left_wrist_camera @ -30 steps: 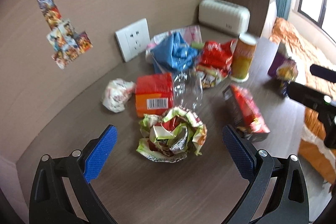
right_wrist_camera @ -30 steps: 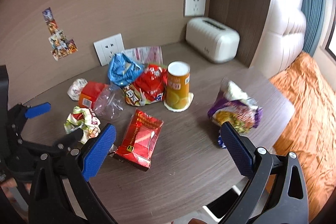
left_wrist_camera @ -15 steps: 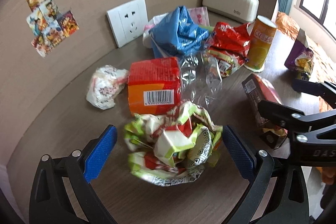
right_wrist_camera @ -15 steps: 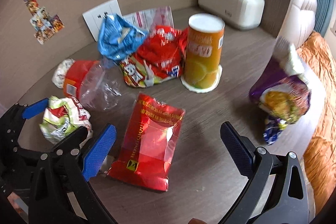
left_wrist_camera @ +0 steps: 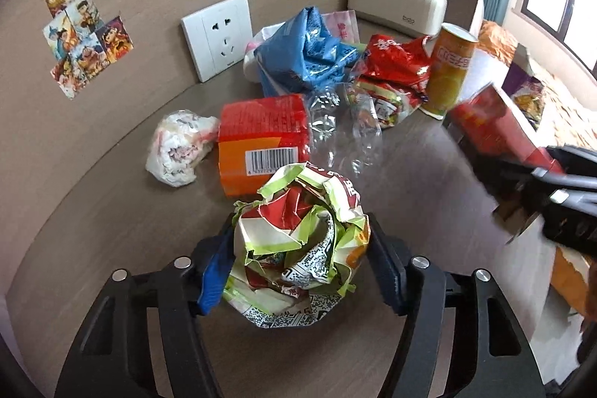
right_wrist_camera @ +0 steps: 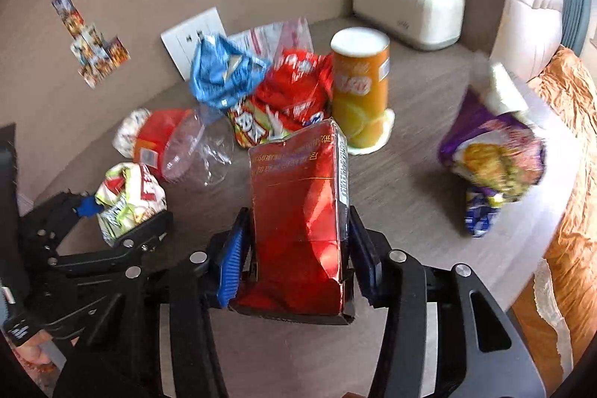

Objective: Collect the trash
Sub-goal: 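Grasp the crumpled green wrapper with left tool while right tool grasps red snack bag, then carry both items to the white bin and open both tools to drop them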

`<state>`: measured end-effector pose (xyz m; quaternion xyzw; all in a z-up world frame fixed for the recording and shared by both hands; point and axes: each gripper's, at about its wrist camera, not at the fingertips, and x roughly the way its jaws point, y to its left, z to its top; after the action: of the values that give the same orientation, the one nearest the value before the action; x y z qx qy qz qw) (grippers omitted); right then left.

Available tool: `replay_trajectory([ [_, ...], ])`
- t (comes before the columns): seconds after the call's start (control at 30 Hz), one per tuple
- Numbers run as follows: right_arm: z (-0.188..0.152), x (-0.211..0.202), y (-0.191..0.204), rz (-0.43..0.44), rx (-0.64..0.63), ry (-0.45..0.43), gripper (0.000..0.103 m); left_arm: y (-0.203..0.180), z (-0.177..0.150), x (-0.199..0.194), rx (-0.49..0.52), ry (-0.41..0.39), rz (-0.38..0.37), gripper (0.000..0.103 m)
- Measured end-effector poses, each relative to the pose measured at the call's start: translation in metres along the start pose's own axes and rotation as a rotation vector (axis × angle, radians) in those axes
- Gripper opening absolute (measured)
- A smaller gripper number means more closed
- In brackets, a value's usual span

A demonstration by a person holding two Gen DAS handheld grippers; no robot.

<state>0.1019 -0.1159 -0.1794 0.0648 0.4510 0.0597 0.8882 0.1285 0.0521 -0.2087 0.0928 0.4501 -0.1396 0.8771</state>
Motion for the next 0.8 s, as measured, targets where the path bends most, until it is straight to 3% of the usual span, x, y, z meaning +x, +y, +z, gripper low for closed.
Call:
replay_trajectory([
  [0.2, -0.002, -0.051, -0.011, -0.042, -0.016, -0.086, 0.051, -0.019, 0.001, -0.042, 0.046, -0.062, -0.064, 0.063],
  [0.4, -0.011, -0.094, -0.037, -0.092, 0.055, -0.131, 0.051, -0.054, 0.006, -0.075, 0.137, -0.11, -0.152, 0.063],
  [0.67, -0.063, -0.139, -0.086, -0.254, 0.17, -0.14, 0.051, -0.156, 0.001, -0.088, 0.378, -0.119, -0.386, 0.062],
  [0.8, -0.094, -0.155, -0.121, -0.335, 0.229, -0.117, 0.051, -0.217, -0.012, -0.08, 0.502, -0.095, -0.459, 0.061],
])
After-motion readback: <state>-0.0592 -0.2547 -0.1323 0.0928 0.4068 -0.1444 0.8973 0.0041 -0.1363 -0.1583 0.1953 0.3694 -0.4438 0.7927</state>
